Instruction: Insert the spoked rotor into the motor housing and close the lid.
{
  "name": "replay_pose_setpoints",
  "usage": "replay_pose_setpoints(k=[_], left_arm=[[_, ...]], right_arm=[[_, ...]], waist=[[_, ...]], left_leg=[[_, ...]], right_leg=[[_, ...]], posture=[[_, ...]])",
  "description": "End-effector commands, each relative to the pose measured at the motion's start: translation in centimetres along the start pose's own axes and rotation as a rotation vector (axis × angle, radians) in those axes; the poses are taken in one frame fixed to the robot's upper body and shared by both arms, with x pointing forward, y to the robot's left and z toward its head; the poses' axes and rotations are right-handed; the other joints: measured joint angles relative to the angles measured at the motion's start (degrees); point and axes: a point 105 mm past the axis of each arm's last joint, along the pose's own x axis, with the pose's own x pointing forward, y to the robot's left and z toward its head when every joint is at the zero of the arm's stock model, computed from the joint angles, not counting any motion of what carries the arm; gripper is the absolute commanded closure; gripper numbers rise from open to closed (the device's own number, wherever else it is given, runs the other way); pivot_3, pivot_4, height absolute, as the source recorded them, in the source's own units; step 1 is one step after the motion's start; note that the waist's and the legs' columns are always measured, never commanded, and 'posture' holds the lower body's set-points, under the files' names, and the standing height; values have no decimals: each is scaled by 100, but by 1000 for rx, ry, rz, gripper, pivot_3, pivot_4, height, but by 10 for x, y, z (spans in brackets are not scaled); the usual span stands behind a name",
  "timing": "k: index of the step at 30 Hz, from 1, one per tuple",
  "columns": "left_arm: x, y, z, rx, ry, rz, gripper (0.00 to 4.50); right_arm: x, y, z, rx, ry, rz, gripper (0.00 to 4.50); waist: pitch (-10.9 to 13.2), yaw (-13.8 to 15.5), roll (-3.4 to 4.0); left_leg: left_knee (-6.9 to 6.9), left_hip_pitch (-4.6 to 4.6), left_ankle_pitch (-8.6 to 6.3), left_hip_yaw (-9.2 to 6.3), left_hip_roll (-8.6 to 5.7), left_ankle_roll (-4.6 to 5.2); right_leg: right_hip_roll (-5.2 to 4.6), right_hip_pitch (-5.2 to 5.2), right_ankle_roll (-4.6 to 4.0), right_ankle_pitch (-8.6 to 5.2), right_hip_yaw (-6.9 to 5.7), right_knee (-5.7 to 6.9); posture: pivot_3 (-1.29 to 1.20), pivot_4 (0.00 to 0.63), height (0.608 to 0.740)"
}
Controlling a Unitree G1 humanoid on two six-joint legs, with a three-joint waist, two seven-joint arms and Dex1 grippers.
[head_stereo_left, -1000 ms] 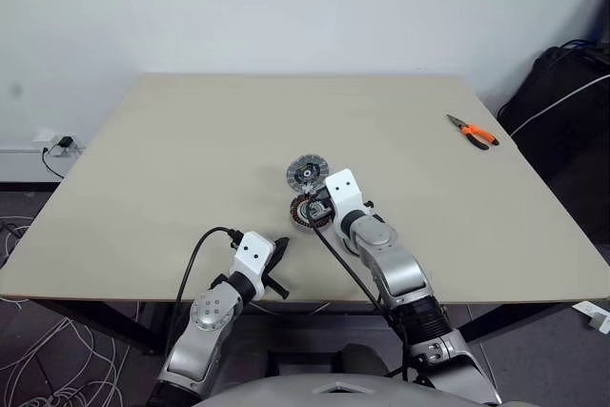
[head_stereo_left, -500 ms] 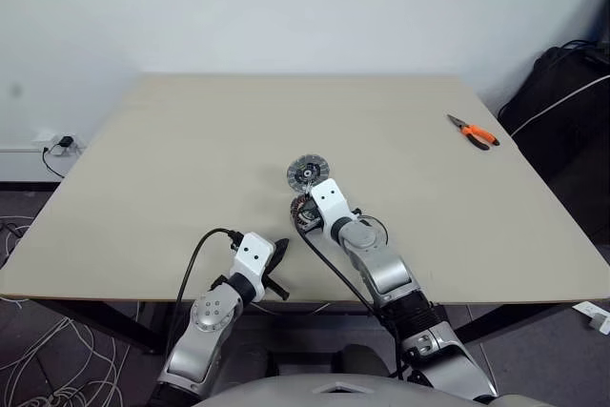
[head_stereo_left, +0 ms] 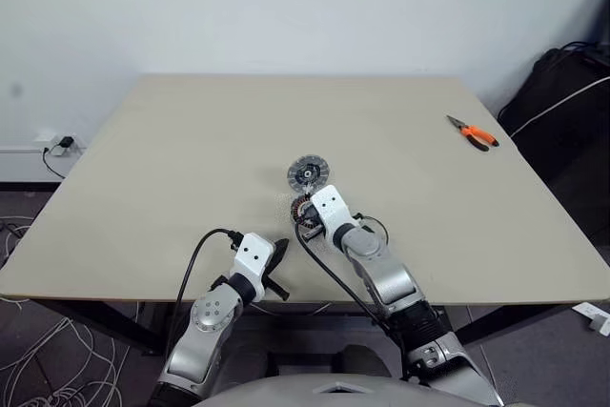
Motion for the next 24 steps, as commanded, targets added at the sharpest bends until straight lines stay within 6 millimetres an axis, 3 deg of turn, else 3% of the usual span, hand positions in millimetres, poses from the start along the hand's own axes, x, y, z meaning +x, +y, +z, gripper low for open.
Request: replay_pose_setpoints(k=[1,13,24], left_arm=[[1,1,11,11,-45,2,4500],[2,1,12,14,-46,2,4500],[0,4,13,17,-48,18,4500]], right_arm=[[-2,2,-11,5,47,15,4459],[0,-28,30,68,-108,-142,4459],[13,-2,24,22,-60,-31,4459]], waist=[[-1,4,1],[5,-3,3],[7,-7,5]], left_leg=[[0,0,0,0,0,0],[0,-1,0,0,-1,0],[0,-1,2,2,-2,-2]], right_leg=[[0,0,0,0,0,0],[1,-1,0,0,-1,0],[3,-3,0,0,-5,0]], posture=[[0,0,740],[0,0,740],[0,0,740]])
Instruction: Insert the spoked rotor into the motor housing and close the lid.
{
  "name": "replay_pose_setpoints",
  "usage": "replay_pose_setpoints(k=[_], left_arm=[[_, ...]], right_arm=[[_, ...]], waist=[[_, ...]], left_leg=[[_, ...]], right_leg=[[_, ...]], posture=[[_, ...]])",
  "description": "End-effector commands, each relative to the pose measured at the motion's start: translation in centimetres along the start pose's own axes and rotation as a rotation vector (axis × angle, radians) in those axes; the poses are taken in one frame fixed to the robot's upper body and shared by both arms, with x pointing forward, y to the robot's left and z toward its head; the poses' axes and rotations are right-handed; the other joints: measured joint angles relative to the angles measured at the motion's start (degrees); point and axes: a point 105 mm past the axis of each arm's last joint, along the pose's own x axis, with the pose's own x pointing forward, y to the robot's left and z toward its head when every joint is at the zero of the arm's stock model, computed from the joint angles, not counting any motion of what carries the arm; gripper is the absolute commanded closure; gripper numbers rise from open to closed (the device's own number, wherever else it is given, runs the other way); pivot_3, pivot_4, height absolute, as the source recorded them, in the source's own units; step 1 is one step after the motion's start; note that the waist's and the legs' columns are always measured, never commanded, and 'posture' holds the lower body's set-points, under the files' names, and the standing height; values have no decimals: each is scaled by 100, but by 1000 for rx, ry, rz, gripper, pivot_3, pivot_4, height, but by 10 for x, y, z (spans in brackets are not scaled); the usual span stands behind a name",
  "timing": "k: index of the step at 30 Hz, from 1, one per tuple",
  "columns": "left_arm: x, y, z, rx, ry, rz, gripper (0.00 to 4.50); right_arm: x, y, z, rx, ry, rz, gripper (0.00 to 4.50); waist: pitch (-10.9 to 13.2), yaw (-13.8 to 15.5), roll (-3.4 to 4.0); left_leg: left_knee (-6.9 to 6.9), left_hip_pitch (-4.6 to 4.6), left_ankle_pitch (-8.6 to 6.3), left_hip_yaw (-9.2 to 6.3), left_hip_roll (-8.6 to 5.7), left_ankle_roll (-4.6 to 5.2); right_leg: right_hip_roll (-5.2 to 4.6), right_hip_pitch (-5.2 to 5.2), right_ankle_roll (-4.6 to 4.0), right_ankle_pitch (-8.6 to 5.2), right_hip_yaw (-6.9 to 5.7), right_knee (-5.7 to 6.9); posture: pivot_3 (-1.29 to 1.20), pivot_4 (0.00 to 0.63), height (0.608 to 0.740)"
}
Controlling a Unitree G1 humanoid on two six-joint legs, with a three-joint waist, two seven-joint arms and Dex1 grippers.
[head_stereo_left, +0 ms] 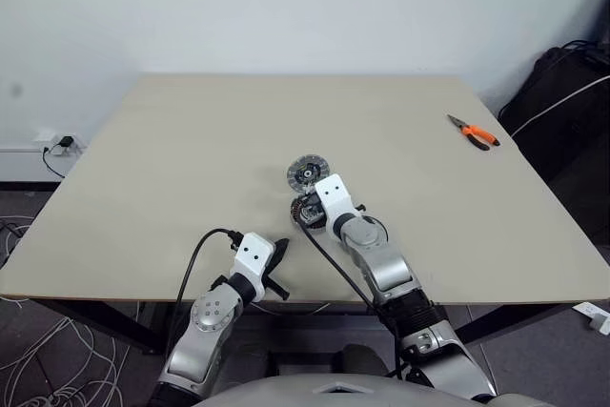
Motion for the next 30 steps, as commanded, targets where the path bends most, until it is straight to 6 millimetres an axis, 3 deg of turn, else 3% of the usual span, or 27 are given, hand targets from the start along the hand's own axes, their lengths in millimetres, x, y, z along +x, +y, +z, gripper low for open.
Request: replay_pose_setpoints(k=[1,17,25,30], left_arm=[[0,2,13,16,-48,11,4500],[1,2,12,14,-43,7,4500],[2,1,12,14,-43,0,4500],[1,1,12,16,-43,0,4500]], right_arm=[[1,7,13,-26,-43,35,4459],[-7,21,-2,-50,-1,150,4459],[-6,-9,21,23,-114,-18,4459],[-5,-6,26,28,-136,-11,4459]], waist=[[-1,0,-1],[-3,-7,-2],[-2,-1,-1],[-2,0,-1]], left_leg=[[0,1,0,1,-1,0],[-1,8,0,0,1,0],[-1,5,0,0,1,0],[-1,5,0,0,0,0]], right_leg=[[-1,1,0,0,1,0],[1,2,0,0,2,3],[0,1,0,0,3,3],[0,1,0,0,3,3]], posture=[[0,0,740],[0,0,740],[0,0,740],[0,0,740]])
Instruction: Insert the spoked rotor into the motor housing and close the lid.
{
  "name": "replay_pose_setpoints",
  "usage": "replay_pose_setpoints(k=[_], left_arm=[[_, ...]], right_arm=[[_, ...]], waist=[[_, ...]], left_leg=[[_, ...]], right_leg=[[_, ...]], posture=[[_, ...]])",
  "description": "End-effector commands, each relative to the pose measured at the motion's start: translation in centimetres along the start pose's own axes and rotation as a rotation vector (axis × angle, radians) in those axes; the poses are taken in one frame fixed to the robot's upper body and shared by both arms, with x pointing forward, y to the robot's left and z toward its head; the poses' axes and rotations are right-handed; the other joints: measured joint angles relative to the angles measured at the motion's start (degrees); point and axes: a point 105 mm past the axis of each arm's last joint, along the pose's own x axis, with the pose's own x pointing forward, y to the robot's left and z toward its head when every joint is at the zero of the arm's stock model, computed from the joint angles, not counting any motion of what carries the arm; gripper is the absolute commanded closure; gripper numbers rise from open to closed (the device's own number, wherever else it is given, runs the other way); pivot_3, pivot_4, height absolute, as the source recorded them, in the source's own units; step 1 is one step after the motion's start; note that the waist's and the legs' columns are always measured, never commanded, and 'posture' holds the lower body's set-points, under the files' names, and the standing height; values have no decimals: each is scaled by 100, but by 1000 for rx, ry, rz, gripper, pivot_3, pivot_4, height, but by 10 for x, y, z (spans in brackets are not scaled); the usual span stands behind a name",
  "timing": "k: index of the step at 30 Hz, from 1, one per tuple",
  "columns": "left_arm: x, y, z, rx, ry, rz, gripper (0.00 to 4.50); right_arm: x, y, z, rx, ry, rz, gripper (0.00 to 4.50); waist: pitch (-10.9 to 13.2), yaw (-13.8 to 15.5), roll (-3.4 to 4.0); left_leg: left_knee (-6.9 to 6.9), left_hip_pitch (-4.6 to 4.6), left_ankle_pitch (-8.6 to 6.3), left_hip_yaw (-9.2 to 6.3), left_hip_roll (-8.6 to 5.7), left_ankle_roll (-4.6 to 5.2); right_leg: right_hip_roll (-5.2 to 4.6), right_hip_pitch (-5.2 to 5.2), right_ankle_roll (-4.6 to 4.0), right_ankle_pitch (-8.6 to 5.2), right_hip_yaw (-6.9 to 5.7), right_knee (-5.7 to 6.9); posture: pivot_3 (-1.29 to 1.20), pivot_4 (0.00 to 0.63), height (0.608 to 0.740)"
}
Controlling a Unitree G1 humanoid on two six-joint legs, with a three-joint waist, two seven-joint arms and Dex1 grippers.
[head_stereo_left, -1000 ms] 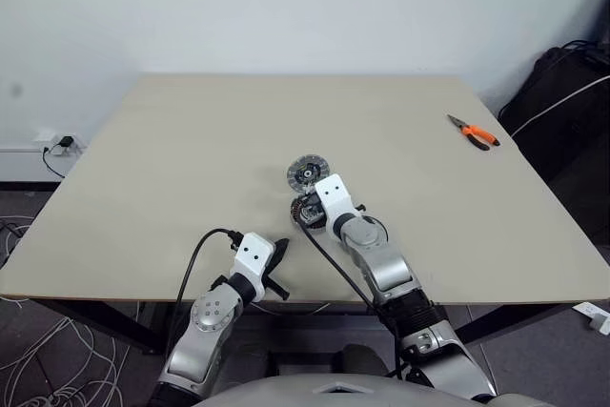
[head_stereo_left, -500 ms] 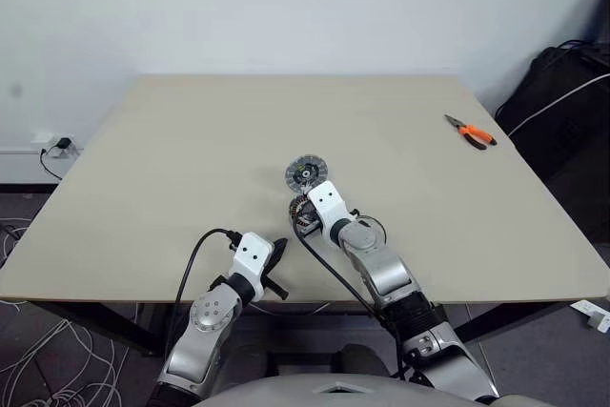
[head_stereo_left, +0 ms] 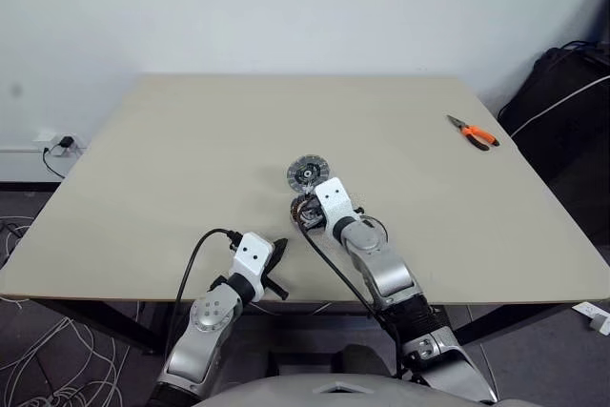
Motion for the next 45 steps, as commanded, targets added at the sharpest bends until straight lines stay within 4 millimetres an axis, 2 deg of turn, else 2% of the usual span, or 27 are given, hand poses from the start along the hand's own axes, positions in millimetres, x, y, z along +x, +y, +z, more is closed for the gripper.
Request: replay_pose_setpoints(k=[1,8,13,22,26,30,39,42,45], left_arm=[[2,0,13,15,-47,-4,4500],[0,2,14,16,-46,2,4500],[-1,2,13,14,-45,7,4500],[-1,2,13,9,-46,10,4500],[0,1,13,9,-44,3,4500],[1,0,13,10,-45,-3,4500],[1,1,13,9,-47,4,4500],[0,1,13,8,-46,8,4500],[0,2,13,7,-45,10,4500]], right_arm=[[3,4,16,-7,-56,17,4459],[9,24,2,-44,24,106,4459],[10,27,-1,-60,32,119,4459],[0,1,31,7,-107,22,4459],[-3,-3,33,7,-114,9,4459],[-2,0,27,1,-92,17,4459],[2,26,-13,-43,69,128,4459],[1,26,-13,-44,70,131,4459],[1,20,-4,-30,29,106,4459]], waist=[[0,-1,0],[0,-6,1],[-1,-3,0],[0,-1,1],[0,-1,1],[0,-2,1],[-4,-2,2],[-8,-5,-4],[-8,-2,-4]], left_leg=[[0,0,0,0,0,0],[-1,1,0,0,0,0],[-1,2,0,0,0,0],[-1,0,0,0,0,-1],[-2,1,0,0,0,-1],[-2,1,1,0,0,-1],[-1,1,1,0,0,-1],[-1,6,0,0,0,-1],[-2,7,0,-1,0,-1]], right_leg=[[0,0,0,0,0,0],[0,0,0,0,0,0],[0,1,0,0,-1,1],[0,0,0,0,0,1],[0,-1,0,0,1,0],[0,-1,0,0,0,1],[-1,0,-1,0,1,0],[0,4,0,0,1,1],[-1,5,0,0,1,3]], posture=[[0,0,740],[0,0,740],[0,0,740],[0,0,740],[0,0,740],[0,0,740],[0,0,740],[0,0,740],[0,0,740]])
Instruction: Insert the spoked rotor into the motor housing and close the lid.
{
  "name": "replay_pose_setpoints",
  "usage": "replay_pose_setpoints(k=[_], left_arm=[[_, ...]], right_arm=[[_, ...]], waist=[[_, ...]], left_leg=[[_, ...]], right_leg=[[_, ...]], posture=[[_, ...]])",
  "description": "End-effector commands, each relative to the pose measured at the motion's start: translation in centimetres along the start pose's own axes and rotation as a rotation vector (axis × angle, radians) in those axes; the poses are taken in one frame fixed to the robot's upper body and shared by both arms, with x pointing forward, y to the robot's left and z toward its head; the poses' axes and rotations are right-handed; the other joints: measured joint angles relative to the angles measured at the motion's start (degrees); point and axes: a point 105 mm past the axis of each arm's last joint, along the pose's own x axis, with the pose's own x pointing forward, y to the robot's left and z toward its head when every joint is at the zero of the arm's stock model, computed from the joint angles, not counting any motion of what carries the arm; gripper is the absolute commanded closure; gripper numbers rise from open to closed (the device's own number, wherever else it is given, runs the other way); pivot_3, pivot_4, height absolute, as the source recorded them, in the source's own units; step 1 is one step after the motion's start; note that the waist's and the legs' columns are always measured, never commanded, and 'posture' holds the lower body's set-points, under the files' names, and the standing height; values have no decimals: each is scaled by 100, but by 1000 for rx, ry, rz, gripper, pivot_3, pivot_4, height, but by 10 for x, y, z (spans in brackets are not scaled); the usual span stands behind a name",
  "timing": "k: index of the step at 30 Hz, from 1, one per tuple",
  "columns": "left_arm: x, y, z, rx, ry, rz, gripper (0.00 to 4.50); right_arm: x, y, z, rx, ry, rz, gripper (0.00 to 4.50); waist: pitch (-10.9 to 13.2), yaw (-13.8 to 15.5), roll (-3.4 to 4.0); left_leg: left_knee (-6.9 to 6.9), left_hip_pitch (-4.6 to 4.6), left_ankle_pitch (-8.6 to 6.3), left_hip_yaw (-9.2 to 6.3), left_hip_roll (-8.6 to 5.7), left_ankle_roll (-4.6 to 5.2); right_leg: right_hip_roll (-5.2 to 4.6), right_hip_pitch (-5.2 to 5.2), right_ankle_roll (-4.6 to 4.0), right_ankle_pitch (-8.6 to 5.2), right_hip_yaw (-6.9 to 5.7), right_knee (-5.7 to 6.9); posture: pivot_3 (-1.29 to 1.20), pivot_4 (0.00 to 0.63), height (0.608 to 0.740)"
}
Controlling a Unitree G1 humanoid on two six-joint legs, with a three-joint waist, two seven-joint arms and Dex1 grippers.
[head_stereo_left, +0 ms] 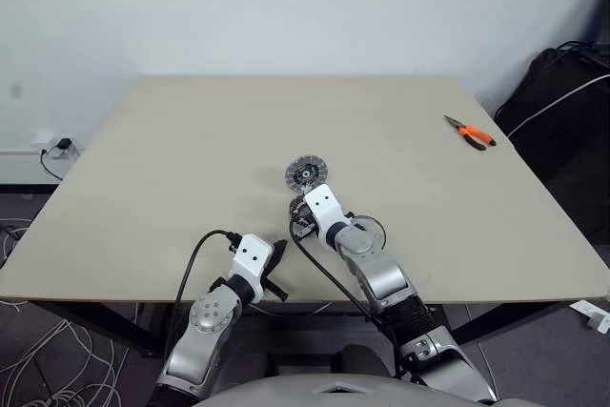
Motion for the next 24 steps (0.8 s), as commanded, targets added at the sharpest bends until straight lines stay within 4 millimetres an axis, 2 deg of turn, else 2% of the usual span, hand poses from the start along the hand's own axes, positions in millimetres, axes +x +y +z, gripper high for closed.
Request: replay_pose_setpoints(k=[1,6,10,17,24], left_arm=[[1,2,16,13,-56,4,4500],[0,1,15,14,-54,3,4500],[1,1,16,15,-53,-3,4500],[2,0,16,16,-53,-8,4500],[2,0,15,15,-51,-5,4500]], right_arm=[[-3,-6,12,16,-47,-20,4459],[-11,-24,35,53,-150,-86,4459],[-15,-33,41,64,-174,-128,4459],[-12,-29,39,57,-163,-123,4459],[-9,-26,45,49,-176,-116,4459]], waist=[[1,0,1],[4,6,2],[4,4,2],[4,2,2],[4,2,3]], left_leg=[[0,0,0,0,0,0],[0,-5,0,0,0,0],[0,-5,0,0,-1,0],[-1,-5,0,0,0,0],[-1,-5,0,0,0,0]], right_leg=[[0,0,0,0,0,0],[0,-3,0,0,0,-2],[0,-3,0,0,0,-4],[0,-3,0,0,1,-3],[0,-3,0,0,0,-3]], posture=[[0,0,740],[0,0,740],[0,0,740],[0,0,740],[0,0,740]])
